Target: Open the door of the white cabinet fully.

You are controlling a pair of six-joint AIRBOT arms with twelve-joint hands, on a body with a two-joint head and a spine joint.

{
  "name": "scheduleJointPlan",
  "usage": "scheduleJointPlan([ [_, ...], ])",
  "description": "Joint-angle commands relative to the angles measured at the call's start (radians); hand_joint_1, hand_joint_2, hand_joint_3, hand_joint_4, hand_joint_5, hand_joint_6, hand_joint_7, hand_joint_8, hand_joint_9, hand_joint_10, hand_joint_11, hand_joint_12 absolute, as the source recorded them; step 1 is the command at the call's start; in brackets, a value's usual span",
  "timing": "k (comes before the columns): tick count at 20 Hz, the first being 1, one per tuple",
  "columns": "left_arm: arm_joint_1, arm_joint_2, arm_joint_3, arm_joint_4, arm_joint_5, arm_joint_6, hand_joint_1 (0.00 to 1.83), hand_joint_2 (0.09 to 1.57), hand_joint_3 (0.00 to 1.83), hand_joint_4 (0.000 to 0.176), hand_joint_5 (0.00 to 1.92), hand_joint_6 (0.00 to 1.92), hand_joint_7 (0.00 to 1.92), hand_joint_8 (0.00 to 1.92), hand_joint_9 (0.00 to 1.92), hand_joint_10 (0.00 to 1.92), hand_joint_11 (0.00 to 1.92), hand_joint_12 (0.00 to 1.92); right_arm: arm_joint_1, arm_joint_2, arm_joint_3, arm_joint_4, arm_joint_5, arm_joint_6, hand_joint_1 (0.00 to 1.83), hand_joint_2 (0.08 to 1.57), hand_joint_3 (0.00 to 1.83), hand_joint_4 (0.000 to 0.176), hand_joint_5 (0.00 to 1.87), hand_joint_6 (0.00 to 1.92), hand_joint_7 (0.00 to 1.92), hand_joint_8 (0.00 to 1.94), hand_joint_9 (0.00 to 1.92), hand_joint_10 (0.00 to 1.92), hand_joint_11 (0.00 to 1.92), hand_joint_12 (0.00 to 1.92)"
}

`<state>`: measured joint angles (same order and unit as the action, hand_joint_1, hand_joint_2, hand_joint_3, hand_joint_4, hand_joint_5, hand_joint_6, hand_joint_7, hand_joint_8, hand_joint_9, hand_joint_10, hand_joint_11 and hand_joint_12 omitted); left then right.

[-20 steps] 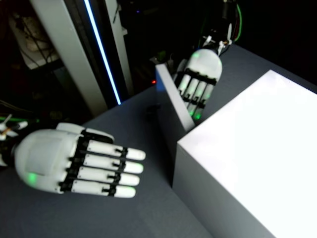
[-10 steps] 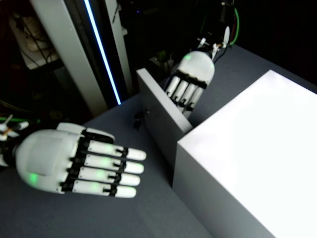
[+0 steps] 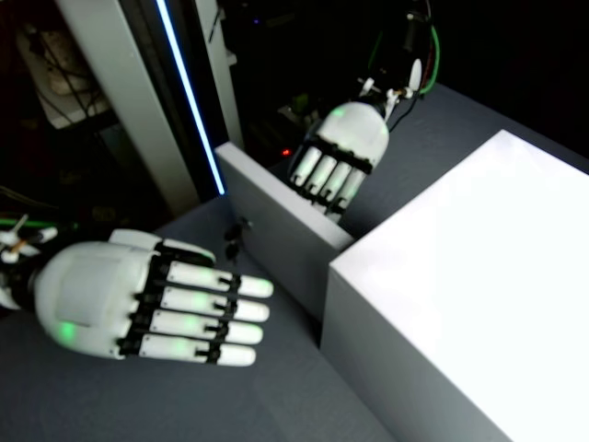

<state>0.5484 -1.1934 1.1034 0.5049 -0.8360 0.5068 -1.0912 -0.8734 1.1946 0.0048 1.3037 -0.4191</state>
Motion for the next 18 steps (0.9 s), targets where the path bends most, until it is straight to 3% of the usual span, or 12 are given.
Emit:
scheduleJointPlan([
  [1, -0.016, -0.005, 0.003, -0.026, -0.120, -0.003, 0.52, 1.46, 0.00, 0.000, 0.28, 0.01, 0.25, 0.01, 0.21, 0.00, 0.28, 0.00, 0.005, 0.002, 0.007, 0.038, 0.117, 0.009, 0.53, 1.40, 0.00, 0.000, 0.29, 0.00, 0.30, 0.00, 0.26, 0.00, 0.26, 0.00],
  [4, -0.026, -0.020, 0.010, -0.025, -0.124, -0.001, 0.62, 1.43, 0.00, 0.000, 0.28, 0.01, 0.25, 0.00, 0.21, 0.00, 0.26, 0.00, 0.005, -0.002, 0.010, 0.038, 0.117, 0.010, 0.52, 1.39, 0.00, 0.000, 0.29, 0.00, 0.29, 0.00, 0.25, 0.00, 0.24, 0.00],
  [7, -0.026, -0.019, 0.010, -0.025, -0.127, 0.001, 0.46, 1.47, 0.01, 0.000, 0.25, 0.01, 0.22, 0.01, 0.19, 0.00, 0.26, 0.00, 0.005, -0.003, 0.011, 0.038, 0.117, 0.010, 0.52, 1.38, 0.00, 0.000, 0.30, 0.01, 0.29, 0.00, 0.27, 0.01, 0.26, 0.01],
  [10, -0.015, 0.008, 0.000, -0.028, -0.133, 0.000, 0.55, 1.45, 0.00, 0.000, 0.23, 0.00, 0.22, 0.00, 0.19, 0.00, 0.25, 0.00, 0.005, -0.003, 0.011, 0.038, 0.117, 0.011, 0.51, 1.39, 0.00, 0.000, 0.29, 0.00, 0.30, 0.00, 0.27, 0.00, 0.25, 0.00],
  [12, -0.005, 0.046, -0.017, -0.032, -0.145, 0.000, 0.66, 1.40, 0.00, 0.000, 0.28, 0.01, 0.26, 0.01, 0.21, 0.01, 0.25, 0.01, 0.005, -0.003, 0.011, 0.038, 0.117, 0.012, 0.52, 1.39, 0.00, 0.000, 0.29, 0.00, 0.30, 0.00, 0.27, 0.00, 0.26, 0.01],
  [15, 0.016, 0.110, -0.045, -0.043, -0.170, 0.003, 0.59, 1.46, 0.01, 0.000, 0.35, 0.01, 0.32, 0.01, 0.28, 0.01, 0.33, 0.03, 0.005, -0.004, 0.011, 0.039, 0.117, 0.012, 0.54, 1.39, 0.00, 0.000, 0.28, 0.00, 0.27, 0.00, 0.24, 0.00, 0.21, 0.00],
  [18, 0.071, 0.195, -0.083, -0.102, -0.218, 0.017, 0.54, 1.46, 0.00, 0.000, 0.30, 0.00, 0.26, 0.00, 0.26, 0.00, 0.31, 0.02, 0.005, -0.004, 0.010, 0.045, 0.118, 0.016, 0.54, 1.40, 0.00, 0.000, 0.28, 0.00, 0.28, 0.00, 0.24, 0.00, 0.23, 0.01],
])
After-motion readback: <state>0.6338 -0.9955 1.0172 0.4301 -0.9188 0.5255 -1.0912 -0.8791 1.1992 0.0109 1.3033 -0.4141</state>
